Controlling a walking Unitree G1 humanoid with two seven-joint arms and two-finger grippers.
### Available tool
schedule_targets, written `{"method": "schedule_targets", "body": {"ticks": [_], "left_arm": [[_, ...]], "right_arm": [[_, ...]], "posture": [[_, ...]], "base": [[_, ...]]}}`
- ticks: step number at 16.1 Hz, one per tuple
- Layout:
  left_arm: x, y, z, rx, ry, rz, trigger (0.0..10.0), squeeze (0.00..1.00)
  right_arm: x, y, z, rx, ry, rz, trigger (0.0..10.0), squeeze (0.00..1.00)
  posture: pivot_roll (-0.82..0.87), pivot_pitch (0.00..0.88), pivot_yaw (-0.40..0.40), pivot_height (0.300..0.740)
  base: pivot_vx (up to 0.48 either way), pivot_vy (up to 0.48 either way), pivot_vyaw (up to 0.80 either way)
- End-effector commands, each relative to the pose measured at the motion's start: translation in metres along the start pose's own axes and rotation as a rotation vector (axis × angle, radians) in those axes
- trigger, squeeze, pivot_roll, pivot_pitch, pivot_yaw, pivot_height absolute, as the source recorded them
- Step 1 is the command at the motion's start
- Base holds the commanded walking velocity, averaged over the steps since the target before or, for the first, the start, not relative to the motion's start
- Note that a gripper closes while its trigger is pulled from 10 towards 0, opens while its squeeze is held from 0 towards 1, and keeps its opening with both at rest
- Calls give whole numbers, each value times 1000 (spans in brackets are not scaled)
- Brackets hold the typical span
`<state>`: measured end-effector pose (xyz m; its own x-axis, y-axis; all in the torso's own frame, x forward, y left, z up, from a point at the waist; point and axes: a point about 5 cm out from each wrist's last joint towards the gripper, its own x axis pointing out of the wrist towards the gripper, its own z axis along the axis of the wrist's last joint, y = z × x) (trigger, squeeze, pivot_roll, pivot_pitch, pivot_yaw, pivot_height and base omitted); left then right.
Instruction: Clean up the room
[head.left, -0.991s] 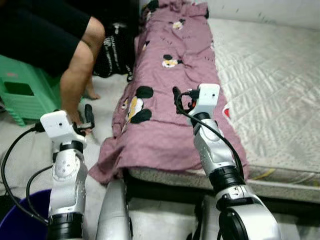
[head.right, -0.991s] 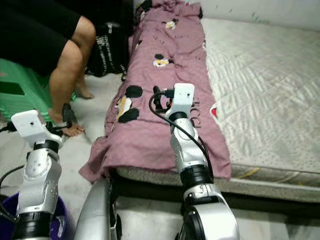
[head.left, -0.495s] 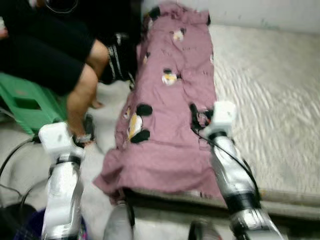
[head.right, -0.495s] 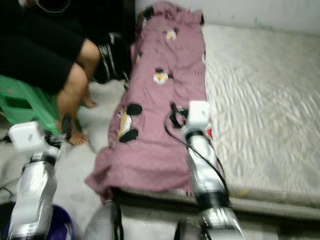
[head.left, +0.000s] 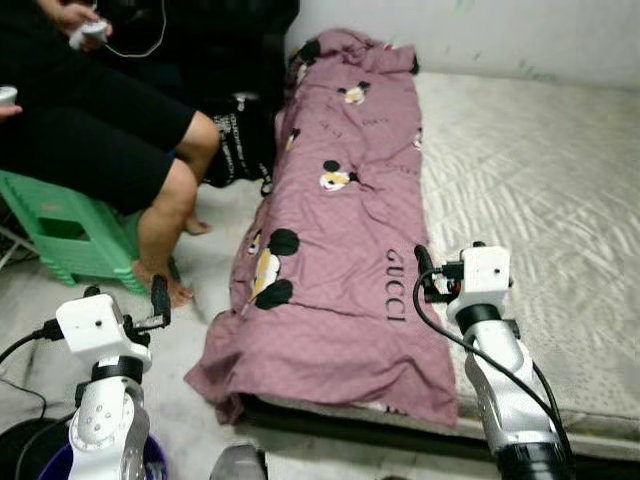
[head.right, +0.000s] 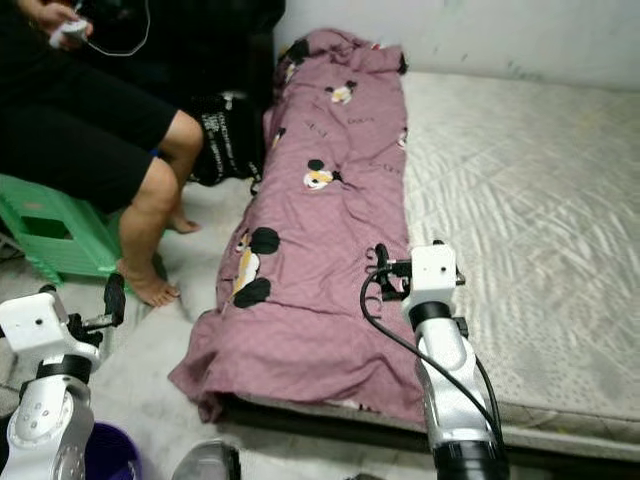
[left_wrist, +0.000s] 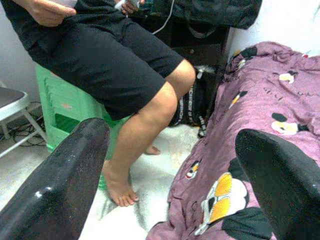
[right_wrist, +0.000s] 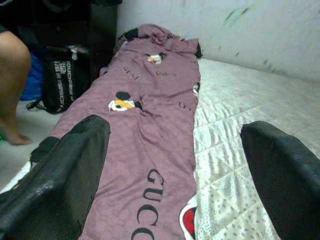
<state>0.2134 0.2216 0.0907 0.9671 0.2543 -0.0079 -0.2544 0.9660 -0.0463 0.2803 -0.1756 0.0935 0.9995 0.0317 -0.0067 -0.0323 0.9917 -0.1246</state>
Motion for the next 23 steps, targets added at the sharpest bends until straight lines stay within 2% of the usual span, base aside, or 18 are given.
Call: {"method": "schedule_targets", "body": {"ticks": [1, 4, 7, 9, 10, 11, 12, 13, 14, 16, 17, 20, 23], "left_arm": [[-1, 0, 2, 2, 3, 0, 10000, 0], [7, -4, 4, -17, -9, 14, 10000, 0], [6, -2, 5, -34, -4, 68, 10000, 0], [7, -3, 10, -26, -26, 58, 10000, 0], [5, -3, 13, -25, -33, 50, 10000, 0], [5, -3, 13, -25, -33, 50, 10000, 0], [0, -2, 10, -28, -23, 16, 10000, 0], [-1, -2, 8, -28, -12, 7, 10000, 0], [1, -5, 8, -32, -11, -16, 10000, 0], [5, -9, 10, -34, -22, -22, 10000, 0], [8, -12, 11, -39, -25, -27, 10000, 0], [9, -17, 11, -44, -14, -38, 10000, 0], [10, -20, 12, -51, -8, -45, 10000, 0]], "right_arm": [[1, 5, 5, 0, -18, 20, 10000, 0], [15, 16, 9, 22, -24, 18, 10000, 0], [15, 17, 16, 16, -26, 23, 10000, 0], [12, 14, 17, 49, -22, 5, 10000, 0], [5, 9, 14, 40, -4, -13, 10000, 0], [5, 9, 14, 40, -4, -13, 10000, 0], [-3, -1, 3, -1, 44, -67, 10000, 0], [-4, -4, -1, -23, 70, -94, 10000, 0], [0, 1, 7, 40, 14, -54, 10000, 0], [6, 1, 15, -4, -24, -119, 10000, 0], [9, 5, 14, 65, 15, -131, 10000, 0], [8, 20, 6, 90, 26, -41, 10000, 0], [12, 15, 6, 111, 45, -61, 10000, 0]], "posture": [[62, 26, 5, 717], [60, 7, 6, 740], [50, 11, -14, 740], [47, 22, -17, 740], [40, 33, -11, 740], [40, 33, -11, 740], [45, 38, 7, 740], [44, 38, 15, 740], [40, 30, 23, 740], [36, 20, 26, 740], [40, 17, 27, 740], [46, 26, 22, 740], [47, 36, 11, 740]], "base": [[0, 0, 0], [0, 0, 0], [0, 0, 0], [0, 0, 0], [0, 0, 0], [0, 0, 0], [0, 0, 0], [0, 0, 0], [0, 0, 0], [0, 0, 0], [0, 0, 0], [0, 0, 0], [0, 0, -150]]}}
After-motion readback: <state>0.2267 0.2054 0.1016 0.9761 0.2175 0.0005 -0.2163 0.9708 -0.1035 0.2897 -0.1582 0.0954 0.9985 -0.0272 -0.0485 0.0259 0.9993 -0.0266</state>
